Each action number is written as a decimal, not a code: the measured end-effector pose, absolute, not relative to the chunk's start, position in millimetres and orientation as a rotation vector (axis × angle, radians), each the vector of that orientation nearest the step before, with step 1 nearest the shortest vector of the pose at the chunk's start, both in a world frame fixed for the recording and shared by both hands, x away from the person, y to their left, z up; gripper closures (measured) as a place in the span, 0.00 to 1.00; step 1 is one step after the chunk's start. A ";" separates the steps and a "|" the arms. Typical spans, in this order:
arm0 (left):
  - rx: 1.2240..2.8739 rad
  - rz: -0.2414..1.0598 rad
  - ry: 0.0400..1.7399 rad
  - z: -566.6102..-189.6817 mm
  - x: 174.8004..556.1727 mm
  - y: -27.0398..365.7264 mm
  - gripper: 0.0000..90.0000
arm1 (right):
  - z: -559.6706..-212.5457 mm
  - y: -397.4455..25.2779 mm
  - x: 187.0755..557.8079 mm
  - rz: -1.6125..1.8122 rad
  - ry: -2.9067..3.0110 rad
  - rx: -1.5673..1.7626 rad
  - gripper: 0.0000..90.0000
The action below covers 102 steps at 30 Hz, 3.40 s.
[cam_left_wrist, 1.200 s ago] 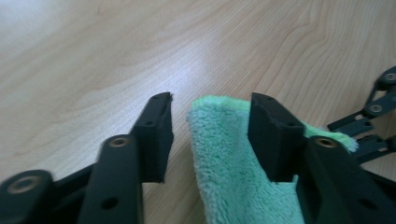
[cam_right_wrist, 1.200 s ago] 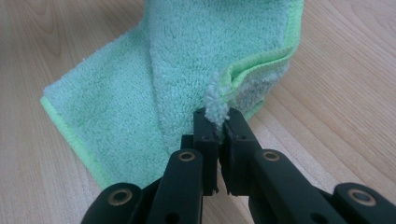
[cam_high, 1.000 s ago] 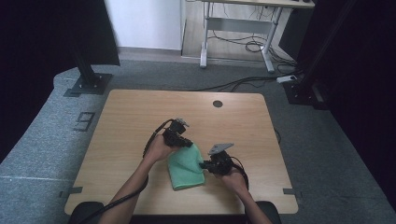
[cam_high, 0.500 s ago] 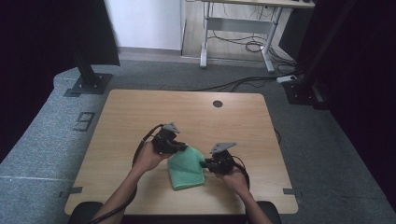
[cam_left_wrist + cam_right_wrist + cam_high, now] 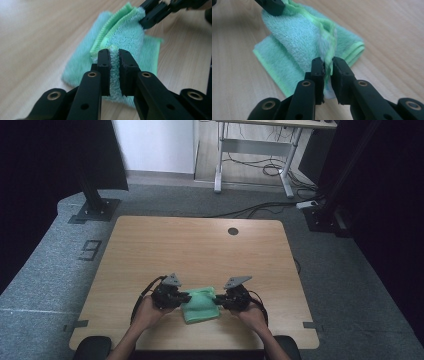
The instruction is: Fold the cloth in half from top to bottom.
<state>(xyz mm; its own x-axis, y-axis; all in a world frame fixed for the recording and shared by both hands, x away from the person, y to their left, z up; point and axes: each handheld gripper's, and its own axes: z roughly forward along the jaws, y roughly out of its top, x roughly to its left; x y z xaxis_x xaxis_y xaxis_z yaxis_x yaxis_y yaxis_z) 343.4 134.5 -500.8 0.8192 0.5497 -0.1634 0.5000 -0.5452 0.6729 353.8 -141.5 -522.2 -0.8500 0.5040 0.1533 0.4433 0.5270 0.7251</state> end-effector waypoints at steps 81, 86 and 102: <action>2.229 0.262 0.685 -499.5 393.3 139.5 0.89 | -510.5 -135.2 398.3 1.287 2.569 0.925 0.93; 2.233 0.228 0.679 -501.1 378.6 140.5 0.86 | -513.4 -136.0 387.5 1.305 2.592 0.916 0.92; 2.202 0.184 0.727 -501.2 334.7 168.8 0.46 | -512.6 -152.5 353.3 1.255 2.637 0.895 0.55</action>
